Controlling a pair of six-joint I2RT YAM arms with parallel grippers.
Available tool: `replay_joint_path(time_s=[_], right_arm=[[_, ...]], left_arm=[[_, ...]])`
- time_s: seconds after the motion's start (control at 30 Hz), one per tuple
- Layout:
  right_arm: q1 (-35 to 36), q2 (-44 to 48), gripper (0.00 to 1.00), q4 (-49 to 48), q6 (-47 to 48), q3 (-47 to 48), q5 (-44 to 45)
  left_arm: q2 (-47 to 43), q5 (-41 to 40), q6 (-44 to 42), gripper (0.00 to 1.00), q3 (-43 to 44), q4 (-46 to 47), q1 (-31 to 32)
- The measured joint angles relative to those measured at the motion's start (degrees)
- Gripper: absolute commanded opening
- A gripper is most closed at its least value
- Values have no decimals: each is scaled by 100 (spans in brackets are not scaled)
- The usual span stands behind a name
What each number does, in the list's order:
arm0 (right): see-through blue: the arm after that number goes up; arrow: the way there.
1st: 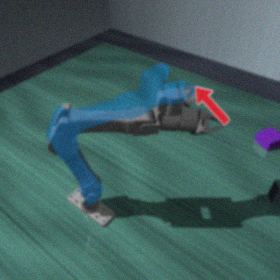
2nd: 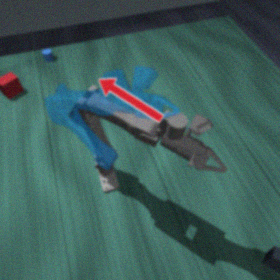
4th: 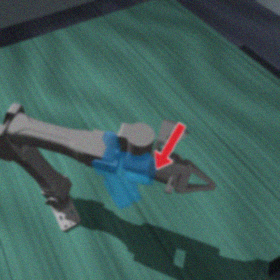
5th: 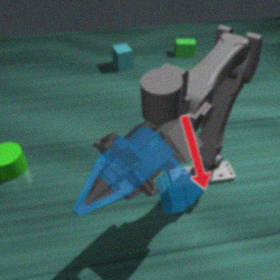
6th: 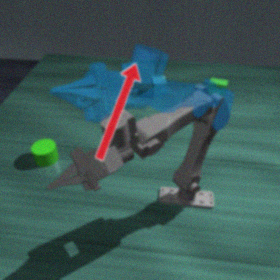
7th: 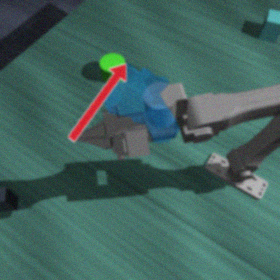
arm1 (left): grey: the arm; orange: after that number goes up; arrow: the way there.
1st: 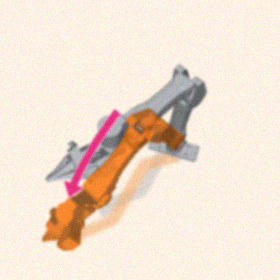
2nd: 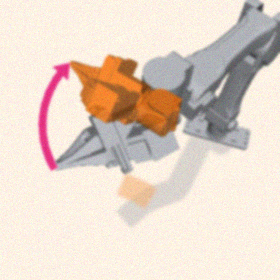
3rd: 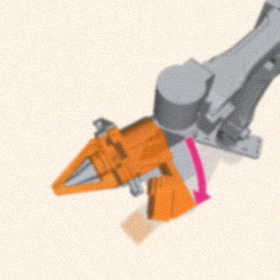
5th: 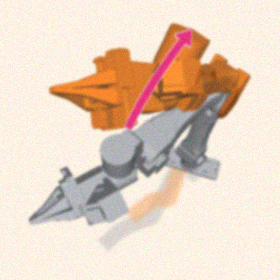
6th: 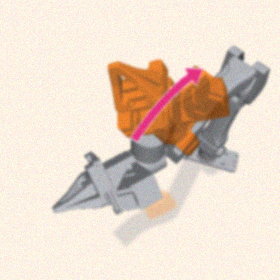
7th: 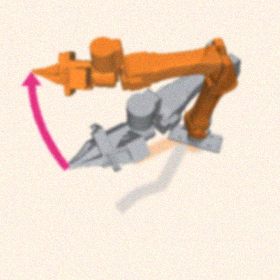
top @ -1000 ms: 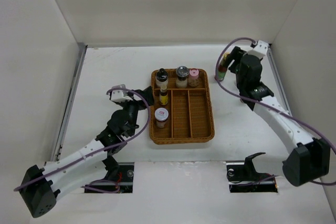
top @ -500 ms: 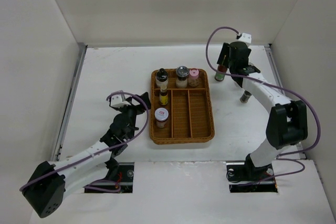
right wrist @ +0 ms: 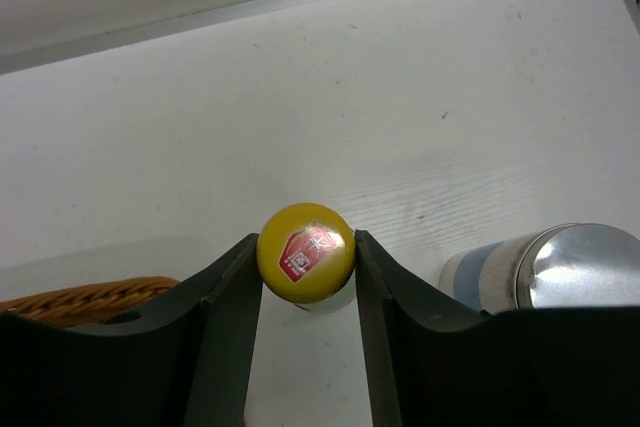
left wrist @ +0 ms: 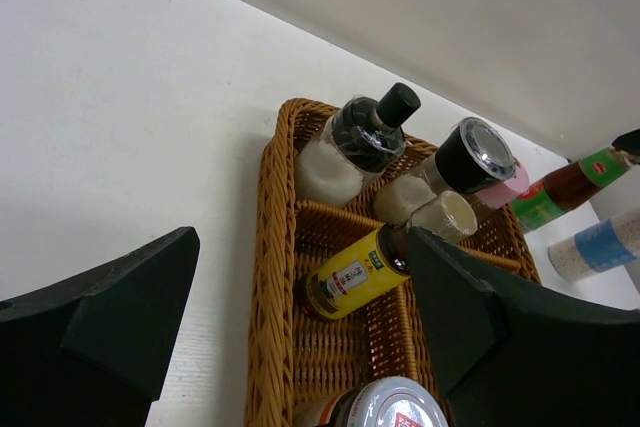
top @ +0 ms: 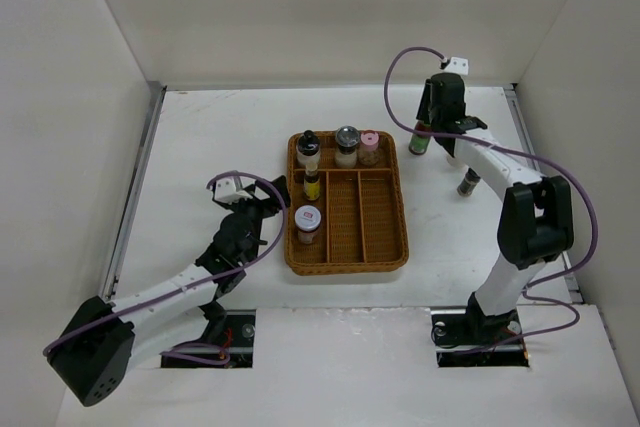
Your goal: Organize the condiment bottles
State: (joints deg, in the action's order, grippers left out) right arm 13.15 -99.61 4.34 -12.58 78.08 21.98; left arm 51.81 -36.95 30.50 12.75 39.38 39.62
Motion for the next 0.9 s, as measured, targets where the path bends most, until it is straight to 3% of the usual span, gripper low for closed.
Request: replay_joint_path(time_s=[0.13,0.37,0.53,0.73,0.9], right_arm=[[0,-26,27,0,20,28,4],[46,157,23,-76,63,-164,125],[264,1132,23,144,118,-734,315],[1060,2625,22,162,129,-1132,527],[2052,3206,23,129,85,-1351,588]], left_arm=[[76,31,11,84,0,90,-22],[120,76,31,84,0,116,-22],[118,98,42,84,0,118,-24],[96,120,42,83,-2,118,-28],[28,120,46,83,-4,114,-61]])
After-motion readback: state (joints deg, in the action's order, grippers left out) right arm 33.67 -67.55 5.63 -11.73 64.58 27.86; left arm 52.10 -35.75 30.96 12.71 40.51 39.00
